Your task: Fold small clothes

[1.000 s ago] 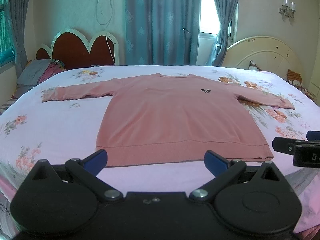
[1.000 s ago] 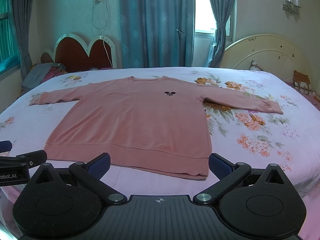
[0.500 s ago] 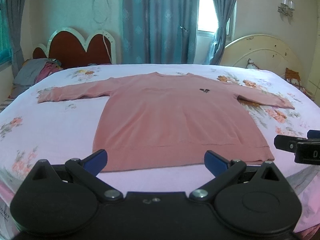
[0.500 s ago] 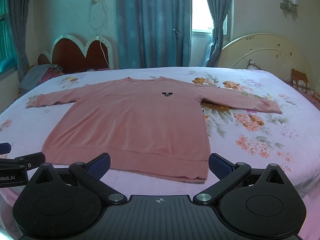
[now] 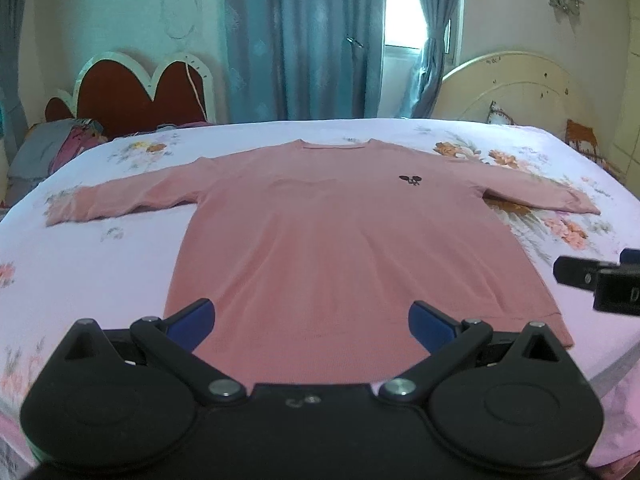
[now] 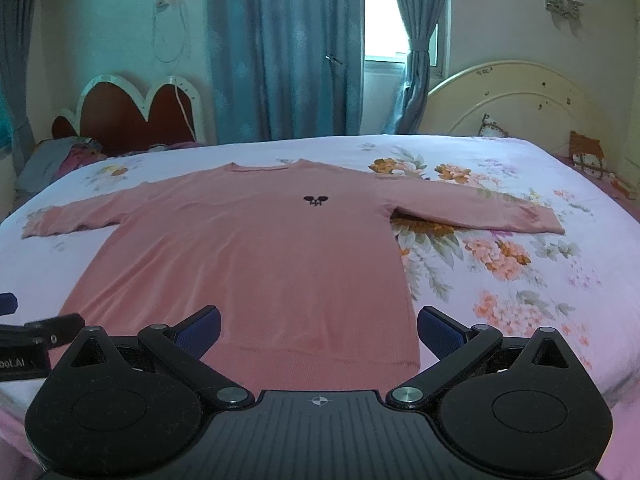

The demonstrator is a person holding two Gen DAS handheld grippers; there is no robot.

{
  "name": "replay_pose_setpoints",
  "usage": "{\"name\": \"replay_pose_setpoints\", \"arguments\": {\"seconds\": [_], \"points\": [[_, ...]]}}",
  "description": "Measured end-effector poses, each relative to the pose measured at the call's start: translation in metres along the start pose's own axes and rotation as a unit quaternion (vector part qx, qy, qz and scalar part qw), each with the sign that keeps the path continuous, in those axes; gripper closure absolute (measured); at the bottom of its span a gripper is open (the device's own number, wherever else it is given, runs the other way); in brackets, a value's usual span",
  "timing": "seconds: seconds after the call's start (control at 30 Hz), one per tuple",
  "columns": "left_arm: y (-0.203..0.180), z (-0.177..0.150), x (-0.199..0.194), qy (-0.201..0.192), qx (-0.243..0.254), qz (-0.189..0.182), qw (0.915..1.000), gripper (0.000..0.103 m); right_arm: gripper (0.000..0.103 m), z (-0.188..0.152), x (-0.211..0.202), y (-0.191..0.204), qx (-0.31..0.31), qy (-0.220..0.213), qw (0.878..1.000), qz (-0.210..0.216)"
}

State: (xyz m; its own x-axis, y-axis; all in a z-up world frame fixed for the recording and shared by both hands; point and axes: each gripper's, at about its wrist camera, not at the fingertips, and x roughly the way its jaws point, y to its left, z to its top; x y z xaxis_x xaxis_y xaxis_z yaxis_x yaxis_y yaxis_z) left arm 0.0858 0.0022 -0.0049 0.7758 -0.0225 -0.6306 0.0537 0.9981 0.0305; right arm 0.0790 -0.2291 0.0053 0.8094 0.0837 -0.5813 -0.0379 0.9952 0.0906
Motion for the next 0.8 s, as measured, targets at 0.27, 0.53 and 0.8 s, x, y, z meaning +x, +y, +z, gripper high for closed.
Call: {"name": "replay_pose_setpoints", "arguments": {"seconds": [0.27,0.53,0.8], "points": [[0.010,0.031,0.036,0.000,0.000,-0.042,0.9991,0.000,0.000,0.028,0.030,0.001,0.015,-0.015,0.999,-0.024],[0.015,0.045,0.073,0.015,0.003,-0.094,0.9955,0.000,0.000,0.042,0.060,-0.004,0.027,-0.011,0.998,-0.047],[0.003,0.060,0.104,-0.005,-0.005,-0.073,0.9973,0.000,0.000,0.059,0.092,-0.055,0.063,-0.012,0.995,-0.080]]}}
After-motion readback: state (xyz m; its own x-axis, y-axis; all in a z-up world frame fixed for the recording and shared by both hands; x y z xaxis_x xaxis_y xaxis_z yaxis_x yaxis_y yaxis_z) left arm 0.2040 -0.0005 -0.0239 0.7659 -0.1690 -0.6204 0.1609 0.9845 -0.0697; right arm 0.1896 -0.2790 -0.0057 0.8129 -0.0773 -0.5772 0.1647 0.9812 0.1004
